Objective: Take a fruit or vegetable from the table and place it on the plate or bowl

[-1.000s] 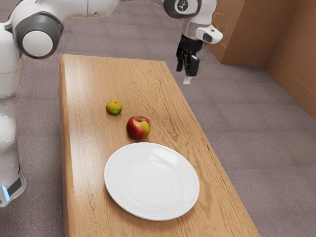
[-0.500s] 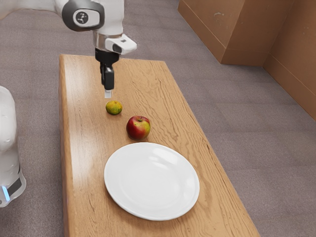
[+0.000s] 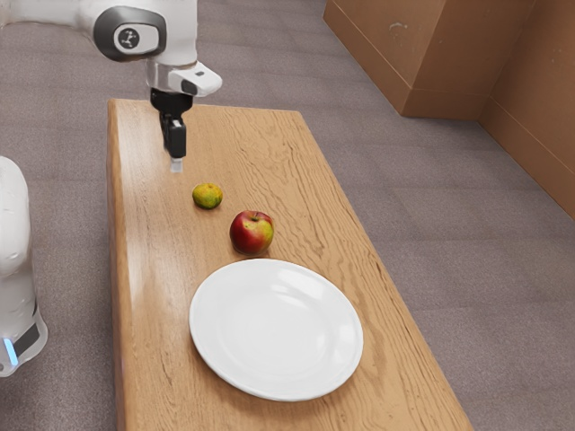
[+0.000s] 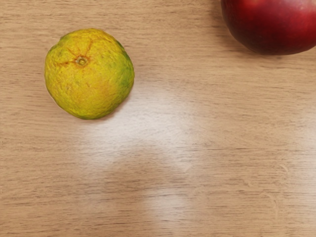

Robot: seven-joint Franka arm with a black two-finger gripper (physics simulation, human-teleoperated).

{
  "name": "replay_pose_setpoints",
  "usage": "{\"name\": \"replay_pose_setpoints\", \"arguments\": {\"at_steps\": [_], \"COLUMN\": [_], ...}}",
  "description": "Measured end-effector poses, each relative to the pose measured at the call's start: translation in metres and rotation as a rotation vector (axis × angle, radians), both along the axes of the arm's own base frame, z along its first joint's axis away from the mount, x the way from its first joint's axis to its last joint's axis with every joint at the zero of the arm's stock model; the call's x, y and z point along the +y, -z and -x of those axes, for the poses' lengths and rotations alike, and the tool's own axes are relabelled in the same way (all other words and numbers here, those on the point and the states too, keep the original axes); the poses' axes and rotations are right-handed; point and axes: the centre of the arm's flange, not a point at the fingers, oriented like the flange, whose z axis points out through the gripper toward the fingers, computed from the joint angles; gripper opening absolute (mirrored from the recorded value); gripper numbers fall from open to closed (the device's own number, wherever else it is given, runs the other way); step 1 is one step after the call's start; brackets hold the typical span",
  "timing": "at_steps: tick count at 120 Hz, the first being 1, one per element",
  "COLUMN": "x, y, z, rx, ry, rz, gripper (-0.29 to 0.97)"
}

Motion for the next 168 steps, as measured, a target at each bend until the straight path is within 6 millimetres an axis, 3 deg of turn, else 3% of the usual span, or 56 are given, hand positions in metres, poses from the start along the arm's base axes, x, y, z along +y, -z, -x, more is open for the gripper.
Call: {"name": "replay_pose_setpoints", "arguments": {"at_steps": [27,52,69,94,112,127,168], "x": [0.052,0.082,0.098,0.082,0.056,0.047,0.044], "y": [0.005,0.023,0.026,0.036,0.043,0.051,0.086], "z": [0.008,0.010,-0.003,-0.064,-0.101,-0.105,-0.101], "rx": [-0.038,-0.022,-0.022,-0.017,-0.029,-0.029,0.013], "ry": [-0.050,-0.066,-0.064,0.046,0.124,0.152,0.175], "rz": [0.008,0.024,0.010,-0.011,0.003,0.024,0.062], "gripper": [0.68,0.68,0.68,0.68,0.68,0.68,0.68]}}
